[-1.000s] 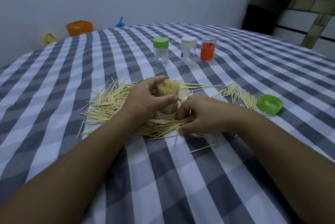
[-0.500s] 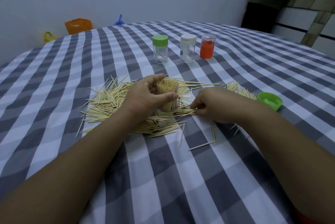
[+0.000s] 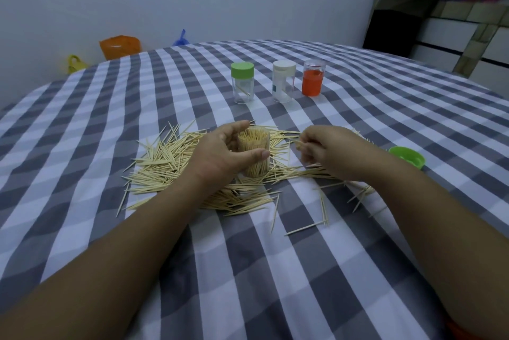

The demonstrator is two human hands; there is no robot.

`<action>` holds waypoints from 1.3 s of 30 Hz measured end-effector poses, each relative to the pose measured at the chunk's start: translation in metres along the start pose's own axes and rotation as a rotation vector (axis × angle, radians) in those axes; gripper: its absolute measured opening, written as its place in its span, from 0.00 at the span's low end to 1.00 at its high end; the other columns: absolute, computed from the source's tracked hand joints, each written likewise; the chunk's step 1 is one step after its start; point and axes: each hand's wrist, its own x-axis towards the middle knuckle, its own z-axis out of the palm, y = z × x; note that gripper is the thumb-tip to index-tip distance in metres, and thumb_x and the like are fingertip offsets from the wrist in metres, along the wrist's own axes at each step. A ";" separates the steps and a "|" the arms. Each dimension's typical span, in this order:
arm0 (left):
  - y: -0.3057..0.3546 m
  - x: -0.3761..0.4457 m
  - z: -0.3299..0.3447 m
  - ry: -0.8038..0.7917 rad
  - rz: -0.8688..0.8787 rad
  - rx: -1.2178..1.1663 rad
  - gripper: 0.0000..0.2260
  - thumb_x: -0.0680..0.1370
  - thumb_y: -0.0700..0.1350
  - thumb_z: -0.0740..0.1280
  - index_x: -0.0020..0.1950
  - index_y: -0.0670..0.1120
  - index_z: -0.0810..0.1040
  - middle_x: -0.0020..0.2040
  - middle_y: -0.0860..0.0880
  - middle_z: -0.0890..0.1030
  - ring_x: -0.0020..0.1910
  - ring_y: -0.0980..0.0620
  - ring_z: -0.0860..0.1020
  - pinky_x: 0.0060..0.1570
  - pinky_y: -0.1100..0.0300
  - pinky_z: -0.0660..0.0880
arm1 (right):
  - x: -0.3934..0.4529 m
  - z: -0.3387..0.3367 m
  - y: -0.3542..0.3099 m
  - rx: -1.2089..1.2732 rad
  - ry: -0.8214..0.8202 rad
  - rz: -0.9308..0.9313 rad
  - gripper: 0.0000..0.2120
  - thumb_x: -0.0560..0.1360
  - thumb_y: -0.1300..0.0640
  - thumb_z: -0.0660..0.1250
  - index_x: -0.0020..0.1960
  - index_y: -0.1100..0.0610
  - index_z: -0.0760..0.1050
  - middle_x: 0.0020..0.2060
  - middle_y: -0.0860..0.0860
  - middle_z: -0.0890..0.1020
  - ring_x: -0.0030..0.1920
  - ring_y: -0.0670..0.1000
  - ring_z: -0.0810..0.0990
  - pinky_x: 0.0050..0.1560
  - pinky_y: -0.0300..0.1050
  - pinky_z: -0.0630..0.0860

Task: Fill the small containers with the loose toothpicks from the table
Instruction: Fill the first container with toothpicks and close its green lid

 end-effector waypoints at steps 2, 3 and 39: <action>0.000 0.000 0.001 0.002 0.012 0.009 0.31 0.65 0.45 0.78 0.67 0.48 0.74 0.49 0.53 0.80 0.47 0.62 0.79 0.44 0.76 0.74 | 0.002 0.003 0.001 0.195 0.059 0.009 0.09 0.81 0.60 0.57 0.44 0.55 0.73 0.39 0.50 0.81 0.42 0.51 0.80 0.48 0.47 0.76; 0.001 0.000 0.001 0.003 0.016 0.015 0.30 0.65 0.45 0.78 0.66 0.49 0.74 0.49 0.55 0.80 0.46 0.65 0.78 0.43 0.77 0.73 | 0.004 0.005 0.000 0.277 0.088 0.011 0.09 0.81 0.61 0.56 0.44 0.55 0.72 0.38 0.51 0.80 0.41 0.51 0.80 0.47 0.46 0.76; 0.014 -0.011 0.015 -0.060 0.087 0.003 0.32 0.66 0.42 0.78 0.69 0.46 0.73 0.35 0.50 0.78 0.29 0.67 0.76 0.29 0.73 0.67 | 0.001 0.038 -0.025 0.707 0.413 -0.201 0.14 0.80 0.58 0.60 0.64 0.45 0.72 0.48 0.53 0.83 0.48 0.50 0.81 0.51 0.42 0.77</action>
